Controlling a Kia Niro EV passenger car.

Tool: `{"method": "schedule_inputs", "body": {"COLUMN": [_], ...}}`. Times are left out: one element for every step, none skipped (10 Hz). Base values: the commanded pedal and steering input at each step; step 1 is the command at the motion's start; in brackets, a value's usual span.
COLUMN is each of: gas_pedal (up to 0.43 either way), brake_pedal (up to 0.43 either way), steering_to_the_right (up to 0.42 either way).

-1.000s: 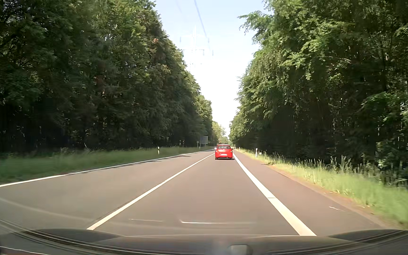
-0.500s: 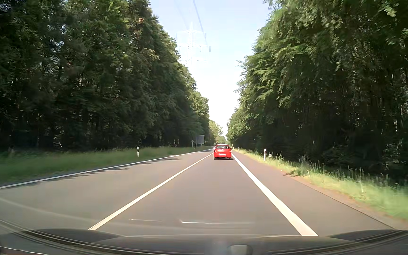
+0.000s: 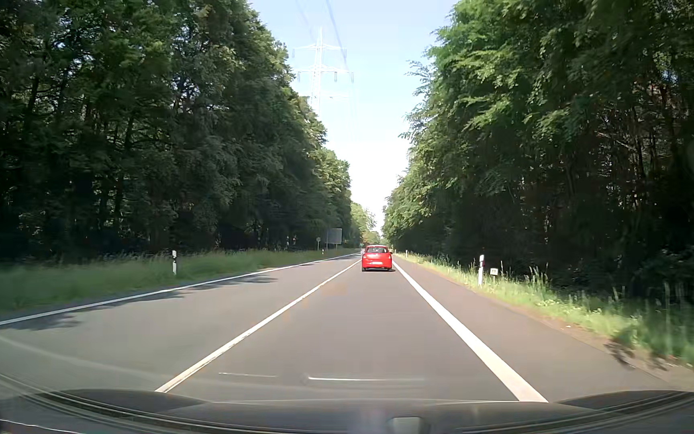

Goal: Follow the waypoints while adhering to traffic rules and regulations

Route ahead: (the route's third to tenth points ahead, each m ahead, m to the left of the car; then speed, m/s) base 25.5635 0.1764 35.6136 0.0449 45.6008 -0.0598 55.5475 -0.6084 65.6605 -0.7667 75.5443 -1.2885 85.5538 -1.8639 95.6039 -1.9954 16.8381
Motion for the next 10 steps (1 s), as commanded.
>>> {"method": "schedule_inputs", "body": {"gas_pedal": [0.079,0.067,0.067,0.067,0.067,0.067,0.067,0.067,0.067,0.067], "brake_pedal": [0.03,0.03,0.03,0.03,0.03,0.03,0.03,0.03,0.03,0.03], "steering_to_the_right": [0.005,0.005,0.004,0.005,0.005,0.005,0.005,0.005,0.005,0.005]}}
